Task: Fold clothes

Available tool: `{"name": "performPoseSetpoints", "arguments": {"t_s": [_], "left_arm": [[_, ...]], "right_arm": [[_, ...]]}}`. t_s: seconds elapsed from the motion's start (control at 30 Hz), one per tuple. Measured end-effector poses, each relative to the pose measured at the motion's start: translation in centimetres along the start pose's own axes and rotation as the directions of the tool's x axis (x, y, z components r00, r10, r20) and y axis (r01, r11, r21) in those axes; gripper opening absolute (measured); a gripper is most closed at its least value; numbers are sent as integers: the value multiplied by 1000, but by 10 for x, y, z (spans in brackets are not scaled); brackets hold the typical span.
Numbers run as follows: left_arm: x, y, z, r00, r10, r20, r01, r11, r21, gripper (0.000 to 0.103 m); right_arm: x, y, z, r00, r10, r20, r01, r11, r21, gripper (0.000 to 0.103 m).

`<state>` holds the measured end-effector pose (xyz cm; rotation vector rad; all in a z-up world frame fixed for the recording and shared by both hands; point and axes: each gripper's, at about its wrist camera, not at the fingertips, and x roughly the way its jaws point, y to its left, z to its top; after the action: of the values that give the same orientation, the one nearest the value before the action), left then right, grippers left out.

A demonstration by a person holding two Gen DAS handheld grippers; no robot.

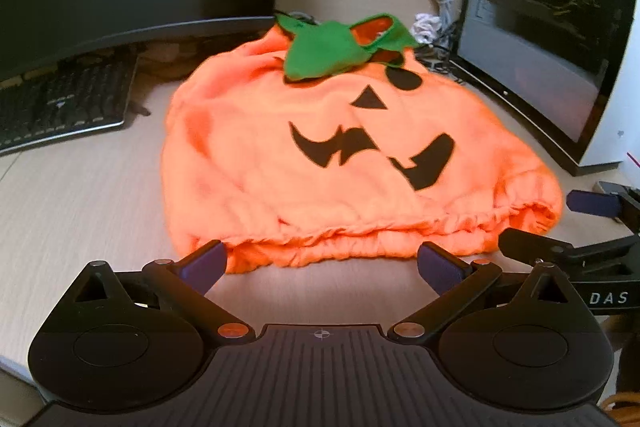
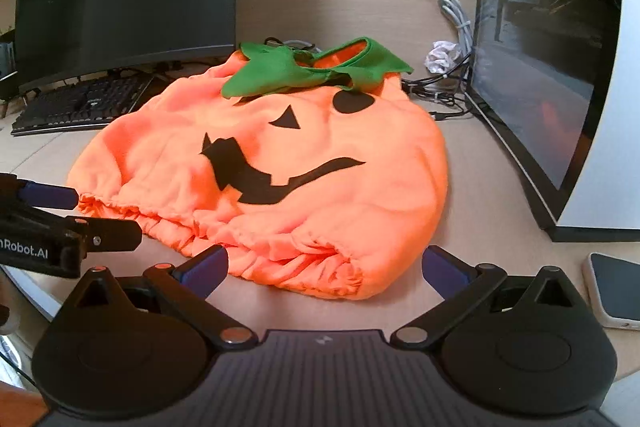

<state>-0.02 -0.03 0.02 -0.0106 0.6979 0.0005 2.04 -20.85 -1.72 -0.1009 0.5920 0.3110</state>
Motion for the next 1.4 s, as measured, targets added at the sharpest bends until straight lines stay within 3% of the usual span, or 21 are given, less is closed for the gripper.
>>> {"name": "performPoseSetpoints", "arguments": {"t_s": [0.3, 0.83, 1.4], "left_arm": [[-4, -3, 0, 1000, -15, -2, 15, 1000, 4, 103], [-5, -6, 0, 999, -39, -14, 39, 999, 8, 103], [-2, 0, -4, 999, -20, -25, 20, 1000, -18, 103]], "right_arm": [[-9, -3, 0, 999, 3, 38, -5, 999, 45, 103], [-2, -3, -1, 999, 38, 14, -39, 998, 49, 103], [2, 0, 0, 999, 48, -12, -48, 998, 32, 103]]}}
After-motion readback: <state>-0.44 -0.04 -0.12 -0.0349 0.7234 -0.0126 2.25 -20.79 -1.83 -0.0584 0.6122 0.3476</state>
